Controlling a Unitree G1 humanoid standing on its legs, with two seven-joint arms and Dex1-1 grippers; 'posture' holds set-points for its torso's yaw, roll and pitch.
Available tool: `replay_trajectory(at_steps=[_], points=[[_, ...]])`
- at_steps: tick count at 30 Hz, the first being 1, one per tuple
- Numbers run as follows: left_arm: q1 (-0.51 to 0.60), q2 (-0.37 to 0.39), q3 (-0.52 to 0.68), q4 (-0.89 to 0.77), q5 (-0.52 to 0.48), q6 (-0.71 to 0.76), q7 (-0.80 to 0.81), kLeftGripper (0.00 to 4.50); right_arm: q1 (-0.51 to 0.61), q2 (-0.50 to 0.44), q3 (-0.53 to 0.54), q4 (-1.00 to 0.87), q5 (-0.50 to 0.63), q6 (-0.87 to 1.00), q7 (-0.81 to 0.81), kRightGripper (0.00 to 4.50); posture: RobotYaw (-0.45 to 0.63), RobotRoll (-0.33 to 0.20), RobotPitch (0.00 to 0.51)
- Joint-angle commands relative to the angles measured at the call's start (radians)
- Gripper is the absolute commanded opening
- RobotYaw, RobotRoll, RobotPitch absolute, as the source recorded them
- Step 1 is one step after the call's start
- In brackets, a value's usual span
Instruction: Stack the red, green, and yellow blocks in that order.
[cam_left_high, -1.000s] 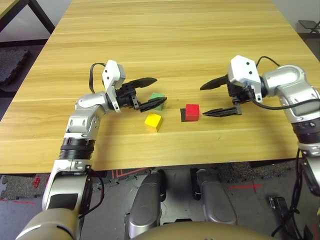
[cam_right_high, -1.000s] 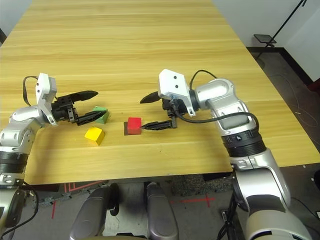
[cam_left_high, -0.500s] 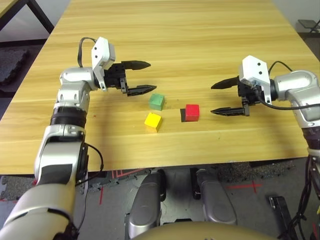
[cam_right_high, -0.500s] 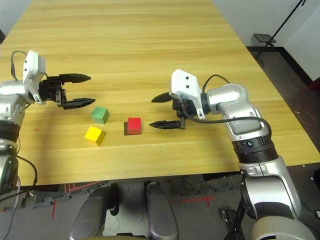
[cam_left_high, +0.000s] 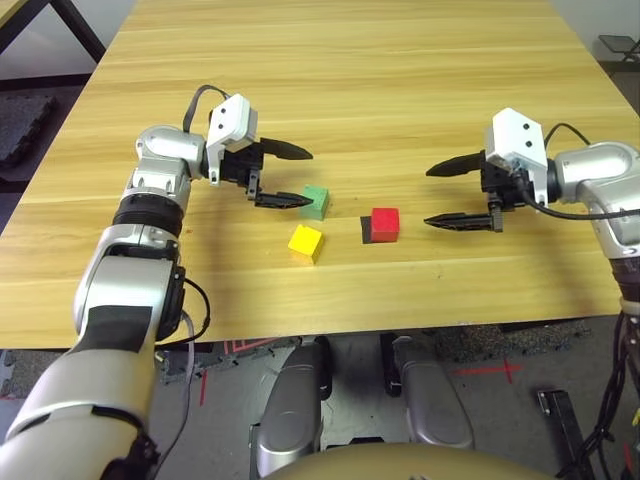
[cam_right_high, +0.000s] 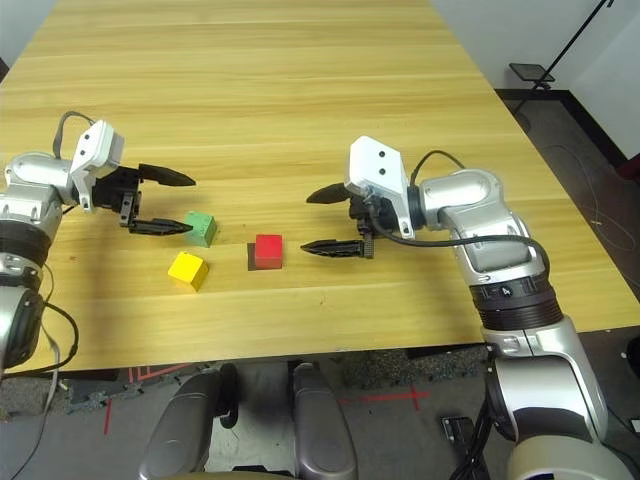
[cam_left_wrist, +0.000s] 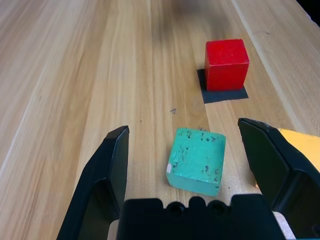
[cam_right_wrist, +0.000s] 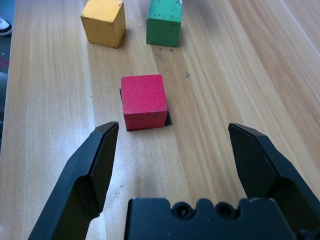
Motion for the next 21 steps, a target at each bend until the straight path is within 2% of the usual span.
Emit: replay_trajectory(at_steps=[1,13,21], points=[[0.011,-0.005,-0.032,0.014,0.010,-0.026,-0.008,4.50,0.012,-0.008,-0.008,-0.002,0.005,-0.005,-0.007,4.45,0.16,-0.045,0.235],[-0.002,-0.038,-0.019,0.099,0.076,-0.116,-0.006,4.50,0.007,-0.003,-0.001,-0.029,0.016,0.011,-0.018,4.45,0.15,-0.051,0.235],[-0.017,-0.056,-0.001,0.153,0.115,-0.105,0.030,4.50,0.013,-0.004,0.001,-0.052,0.018,0.019,-0.025,4.45,0.14,-0.061,0.236]])
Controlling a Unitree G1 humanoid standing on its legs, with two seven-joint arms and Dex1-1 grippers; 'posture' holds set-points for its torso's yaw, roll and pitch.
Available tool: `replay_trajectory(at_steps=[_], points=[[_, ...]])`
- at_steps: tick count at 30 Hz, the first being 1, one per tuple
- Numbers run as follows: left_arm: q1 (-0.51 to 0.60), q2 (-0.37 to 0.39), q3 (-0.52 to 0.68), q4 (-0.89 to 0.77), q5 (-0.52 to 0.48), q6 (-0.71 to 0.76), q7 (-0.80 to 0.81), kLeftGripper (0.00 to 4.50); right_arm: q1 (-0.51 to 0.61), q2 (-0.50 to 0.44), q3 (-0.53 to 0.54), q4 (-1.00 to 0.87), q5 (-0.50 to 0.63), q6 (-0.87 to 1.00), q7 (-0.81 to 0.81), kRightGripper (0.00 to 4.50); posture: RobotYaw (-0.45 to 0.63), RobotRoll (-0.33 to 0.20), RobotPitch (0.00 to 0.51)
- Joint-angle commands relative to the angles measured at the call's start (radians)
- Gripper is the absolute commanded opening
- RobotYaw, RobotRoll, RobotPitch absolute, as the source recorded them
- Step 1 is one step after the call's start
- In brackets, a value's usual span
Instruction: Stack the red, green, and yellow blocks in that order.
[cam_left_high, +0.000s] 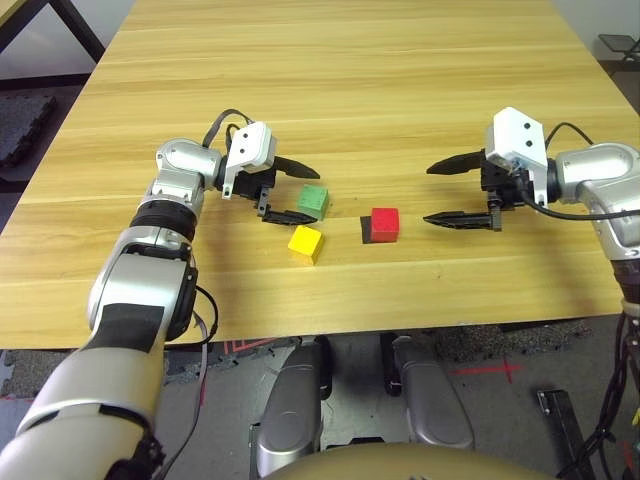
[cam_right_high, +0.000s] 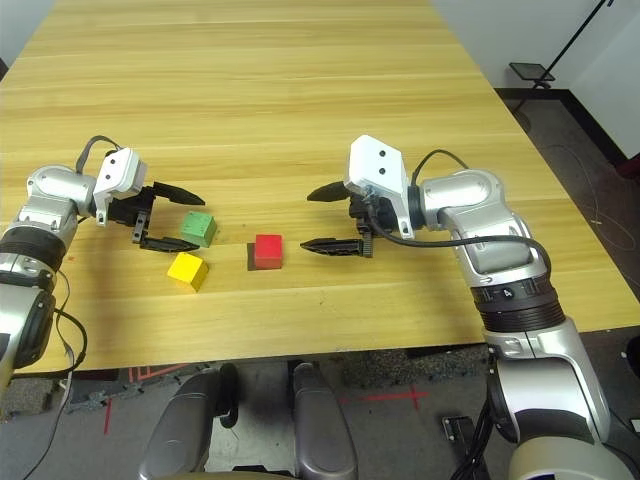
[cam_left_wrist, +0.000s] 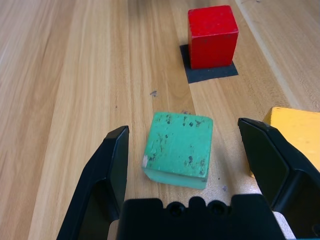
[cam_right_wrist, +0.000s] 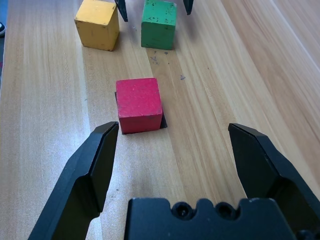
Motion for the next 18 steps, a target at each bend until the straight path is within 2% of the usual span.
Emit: replay_trajectory(at_steps=[1,3,5,12,18], points=[[-0.009,-0.013,0.010,0.032,0.031,0.008,0.019,4.50,0.014,-0.004,0.000,-0.033,0.012,0.007,-0.002,4.45,0.14,-0.061,0.236],[-0.010,-0.017,0.016,0.041,0.039,0.006,0.031,4.50,0.015,-0.005,-0.001,-0.039,0.012,0.011,-0.004,4.45,0.14,-0.063,0.237],[-0.012,-0.019,0.017,0.049,0.049,0.002,0.041,4.08,0.016,-0.008,-0.003,-0.046,0.015,0.015,-0.005,4.50,0.13,-0.065,0.239],[-0.013,-0.023,0.023,0.059,0.075,-0.007,0.046,2.03,0.018,-0.008,-0.006,-0.059,0.017,0.024,-0.011,4.50,0.13,-0.066,0.245],[-0.020,-0.022,0.032,0.057,0.079,-0.005,0.040,2.03,0.019,-0.009,-0.008,-0.063,0.017,0.027,-0.017,4.50,0.12,-0.063,0.248]])
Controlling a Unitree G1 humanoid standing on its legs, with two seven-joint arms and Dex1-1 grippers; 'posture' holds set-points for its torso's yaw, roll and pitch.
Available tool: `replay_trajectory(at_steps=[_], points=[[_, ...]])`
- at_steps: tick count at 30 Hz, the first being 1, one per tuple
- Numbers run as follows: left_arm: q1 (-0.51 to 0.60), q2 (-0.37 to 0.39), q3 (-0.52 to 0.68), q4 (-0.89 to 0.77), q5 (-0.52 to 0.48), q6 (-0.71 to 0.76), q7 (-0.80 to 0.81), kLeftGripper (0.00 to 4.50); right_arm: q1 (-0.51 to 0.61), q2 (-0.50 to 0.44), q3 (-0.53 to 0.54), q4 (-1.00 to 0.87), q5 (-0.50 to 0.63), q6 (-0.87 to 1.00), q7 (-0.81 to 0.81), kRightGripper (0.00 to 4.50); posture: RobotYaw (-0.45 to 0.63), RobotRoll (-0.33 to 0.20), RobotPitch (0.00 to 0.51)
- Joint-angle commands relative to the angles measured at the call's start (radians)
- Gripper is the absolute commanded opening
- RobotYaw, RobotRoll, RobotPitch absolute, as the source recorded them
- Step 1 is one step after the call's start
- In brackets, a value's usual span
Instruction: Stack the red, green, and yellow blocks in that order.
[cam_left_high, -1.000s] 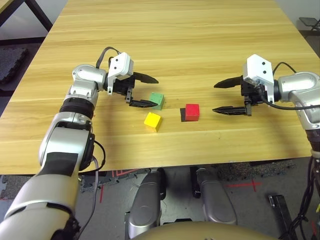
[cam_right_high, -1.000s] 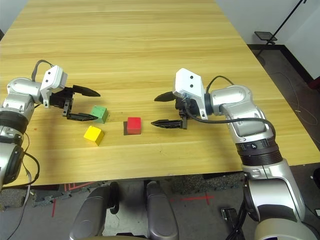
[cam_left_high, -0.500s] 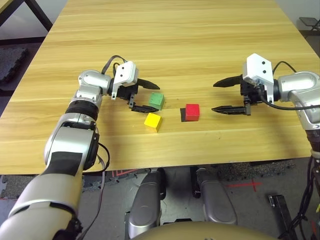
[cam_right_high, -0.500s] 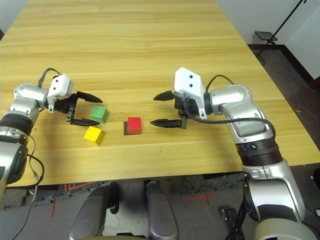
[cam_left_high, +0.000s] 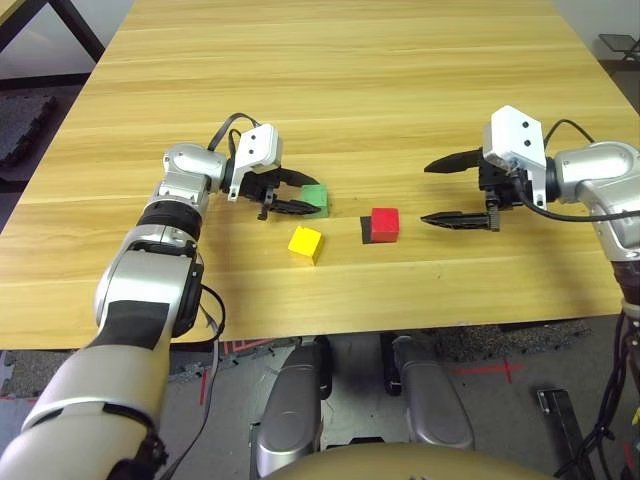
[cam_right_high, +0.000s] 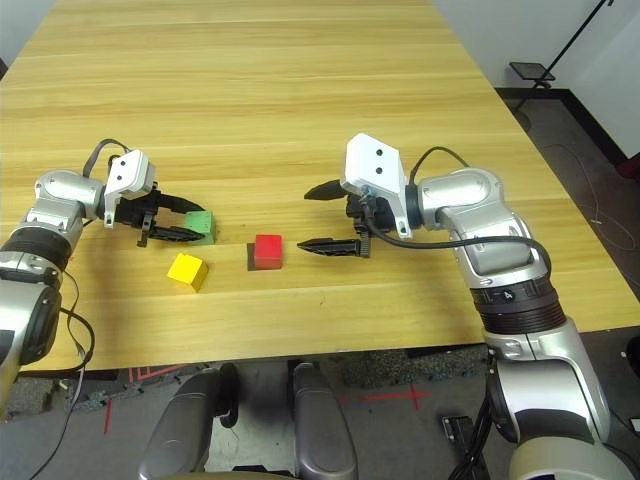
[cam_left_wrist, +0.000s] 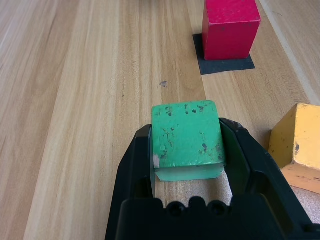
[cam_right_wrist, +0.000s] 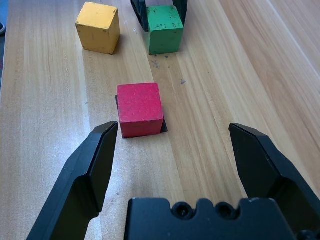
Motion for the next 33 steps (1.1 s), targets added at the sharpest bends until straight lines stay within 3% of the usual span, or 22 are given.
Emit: replay_trajectory(at_steps=[1,6,11,15,23,33], points=[[-0.015,-0.001,0.013,0.014,0.010,0.003,-0.012,2.03,0.014,-0.010,-0.008,-0.018,0.015,0.004,-0.001,4.50,0.12,-0.063,0.248],[-0.060,-0.011,0.057,-0.035,-0.041,0.086,-0.037,2.03,0.010,-0.014,-0.016,-0.008,0.017,0.003,-0.001,4.50,0.12,-0.048,0.241],[-0.055,-0.017,0.065,-0.219,-0.116,0.254,-0.072,2.03,0.033,-0.036,-0.032,-0.010,0.024,-0.005,0.007,4.50,0.13,-0.033,0.239],[0.038,0.003,0.024,-0.500,-0.184,0.441,-0.072,2.03,0.105,-0.076,-0.053,-0.078,0.051,0.011,0.025,4.50,0.14,-0.021,0.244],[0.203,0.013,-0.014,-0.937,-0.226,0.740,0.027,2.03,0.168,-0.131,-0.089,-0.157,0.092,0.045,0.013,4.50,0.12,-0.016,0.248],[0.195,-0.001,-0.069,-1.091,-0.214,0.931,0.193,2.03,0.190,-0.127,-0.094,-0.169,0.099,0.051,-0.024,4.50,0.10,-0.012,0.249]])
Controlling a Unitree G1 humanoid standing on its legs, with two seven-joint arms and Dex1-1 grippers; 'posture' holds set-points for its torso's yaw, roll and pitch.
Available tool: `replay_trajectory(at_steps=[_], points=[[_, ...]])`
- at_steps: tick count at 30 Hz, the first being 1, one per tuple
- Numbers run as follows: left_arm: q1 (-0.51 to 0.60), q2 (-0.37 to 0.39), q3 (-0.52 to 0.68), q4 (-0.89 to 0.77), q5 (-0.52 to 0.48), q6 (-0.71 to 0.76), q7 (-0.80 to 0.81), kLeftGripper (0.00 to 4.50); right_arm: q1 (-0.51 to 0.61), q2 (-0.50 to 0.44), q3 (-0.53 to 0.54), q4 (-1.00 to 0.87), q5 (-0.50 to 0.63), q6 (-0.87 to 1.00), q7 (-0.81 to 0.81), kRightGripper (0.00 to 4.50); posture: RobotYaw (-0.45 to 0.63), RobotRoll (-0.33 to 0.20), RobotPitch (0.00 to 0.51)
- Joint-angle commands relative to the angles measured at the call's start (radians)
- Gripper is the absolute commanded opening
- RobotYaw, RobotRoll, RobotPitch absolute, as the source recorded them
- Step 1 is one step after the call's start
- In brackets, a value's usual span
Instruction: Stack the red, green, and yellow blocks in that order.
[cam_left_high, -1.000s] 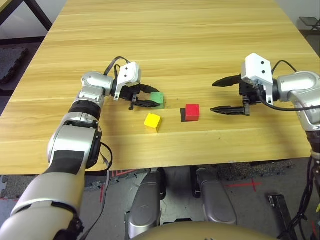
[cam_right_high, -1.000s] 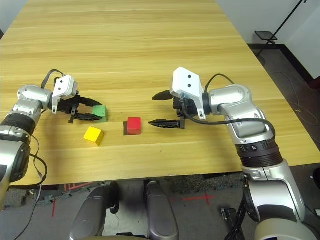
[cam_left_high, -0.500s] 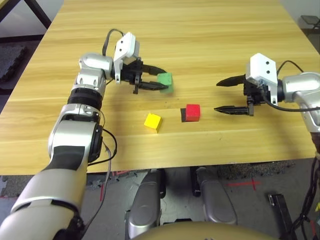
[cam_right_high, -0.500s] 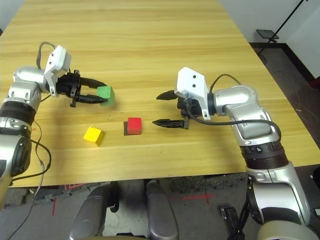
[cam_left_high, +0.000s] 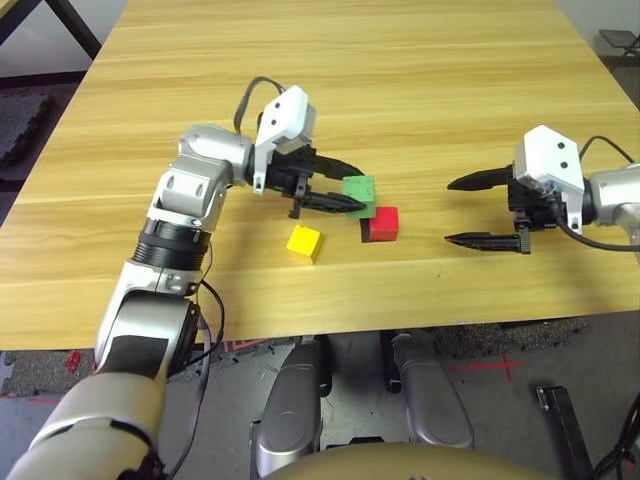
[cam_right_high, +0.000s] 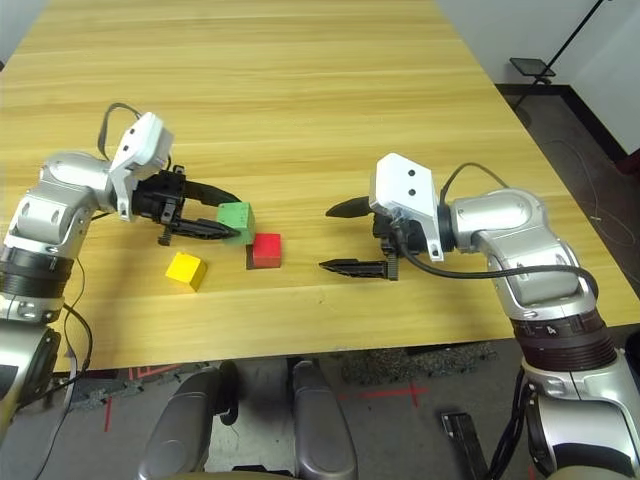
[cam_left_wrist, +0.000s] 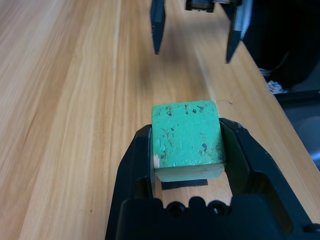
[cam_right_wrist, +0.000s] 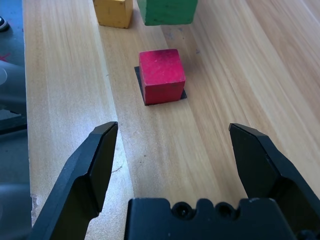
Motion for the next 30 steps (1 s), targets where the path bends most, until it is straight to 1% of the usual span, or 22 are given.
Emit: replay_trajectory(at_steps=[1,3,7,13,18,26,30], points=[[-0.009,0.000,-0.019,-0.058,-0.012,0.041,0.030,2.03,0.015,-0.003,-0.012,-0.020,0.020,0.009,-0.009,4.50,0.10,-0.012,0.249],[0.003,0.001,-0.023,-0.091,-0.028,0.028,0.020,2.03,0.017,-0.001,-0.012,-0.020,0.020,0.008,-0.014,4.50,0.10,-0.013,0.248],[0.028,0.005,-0.039,-0.146,-0.028,0.034,0.039,2.03,0.018,0.000,-0.010,-0.015,0.019,0.006,-0.020,4.50,0.10,-0.013,0.247],[0.048,-0.015,-0.052,-0.191,-0.009,0.065,0.147,2.03,0.015,0.009,-0.008,-0.019,0.023,0.009,-0.033,4.50,0.10,-0.009,0.245],[0.059,-0.014,-0.065,-0.172,-0.002,0.048,0.177,2.03,0.020,0.013,-0.006,-0.021,0.022,0.006,-0.040,4.50,0.10,-0.005,0.243],[0.082,-0.004,-0.094,-0.166,0.011,-0.031,0.152,2.03,0.018,0.025,-0.003,-0.017,0.017,0.002,-0.051,4.50,0.09,-0.007,0.240],[0.099,-0.008,-0.105,-0.171,0.006,-0.044,0.150,2.03,0.017,0.027,0.000,-0.019,0.017,0.003,-0.053,4.50,0.09,-0.009,0.238]])
